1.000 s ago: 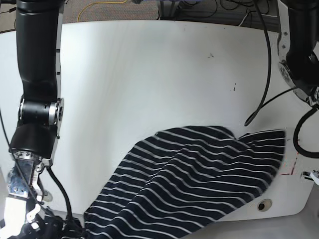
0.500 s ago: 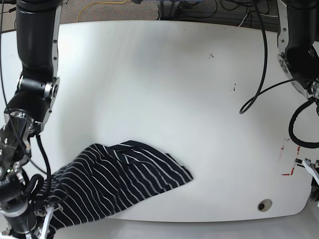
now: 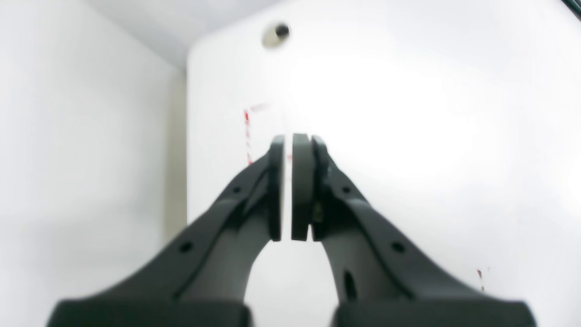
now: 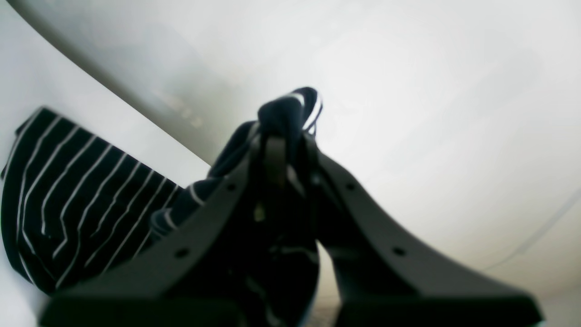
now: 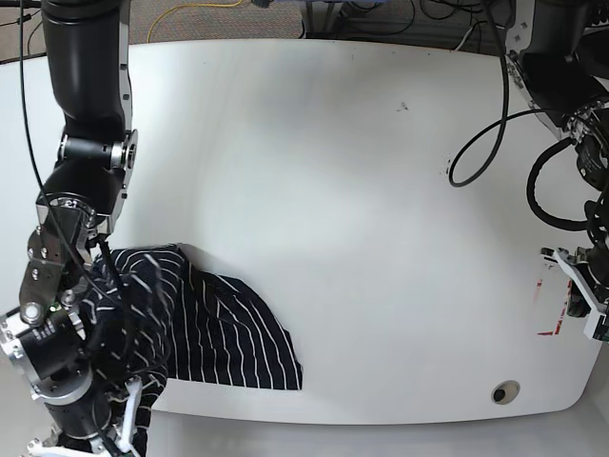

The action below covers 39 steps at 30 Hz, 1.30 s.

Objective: Layout the t-shirt on the table in an organized manner, then fold the t-shirt properly
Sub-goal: 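Lift the shirt with both grippers and swing it across the table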

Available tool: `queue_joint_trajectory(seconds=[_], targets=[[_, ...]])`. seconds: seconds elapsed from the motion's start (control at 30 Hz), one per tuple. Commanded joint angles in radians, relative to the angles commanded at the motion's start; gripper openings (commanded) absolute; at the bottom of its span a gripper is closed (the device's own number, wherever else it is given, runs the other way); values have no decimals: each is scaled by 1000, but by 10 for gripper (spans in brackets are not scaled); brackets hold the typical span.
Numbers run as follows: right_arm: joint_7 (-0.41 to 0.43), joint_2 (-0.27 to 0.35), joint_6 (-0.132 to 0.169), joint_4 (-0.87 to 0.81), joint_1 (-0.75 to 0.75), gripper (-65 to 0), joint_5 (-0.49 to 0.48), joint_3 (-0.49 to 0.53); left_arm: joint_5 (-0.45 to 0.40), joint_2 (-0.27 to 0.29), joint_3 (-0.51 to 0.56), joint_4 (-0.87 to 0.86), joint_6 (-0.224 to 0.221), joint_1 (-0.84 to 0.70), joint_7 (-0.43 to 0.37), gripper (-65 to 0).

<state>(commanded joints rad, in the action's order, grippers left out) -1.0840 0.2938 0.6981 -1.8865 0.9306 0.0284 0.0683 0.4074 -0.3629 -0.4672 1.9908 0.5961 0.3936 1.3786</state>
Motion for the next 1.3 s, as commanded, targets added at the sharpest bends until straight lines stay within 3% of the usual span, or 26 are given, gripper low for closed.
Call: queue_joint_trajectory(seconds=[0.2,0.33,0.47,0.7,0.83,0.97,1.17,1.3], targets=[[-5,-68,0,-25,77,-648,2,138,0,0,-81,0,2,-2,0,-650],[-60,-130,0,-66,180,-648,2,212,-2,-15,-144,0,2,-2,0,-650],[-100,-224,0,-94,290,-648,2,224,-2,-21,-167,-2,2,-2,0,-650],[-172,-302,0,-141,375,-648,3,226,-2,-21,-167,-2,2,-29,-2,-650],[-173,-301,0,-141,375,-648,3,221,0,-21,-167,-2,2,-34,-2,-650],[-164,-226,0,-141,364,-648,3,219,0,-17,-163,-2,2,-34,-2,-650],[-146,-127,0,-146,229,-648,3,218,0,-11,-158,-2,2,-34,-2,-650],[-138,-87,0,-152,107,-648,-3,140,-6,18,-115,-3,2,-35,-3,-650]])
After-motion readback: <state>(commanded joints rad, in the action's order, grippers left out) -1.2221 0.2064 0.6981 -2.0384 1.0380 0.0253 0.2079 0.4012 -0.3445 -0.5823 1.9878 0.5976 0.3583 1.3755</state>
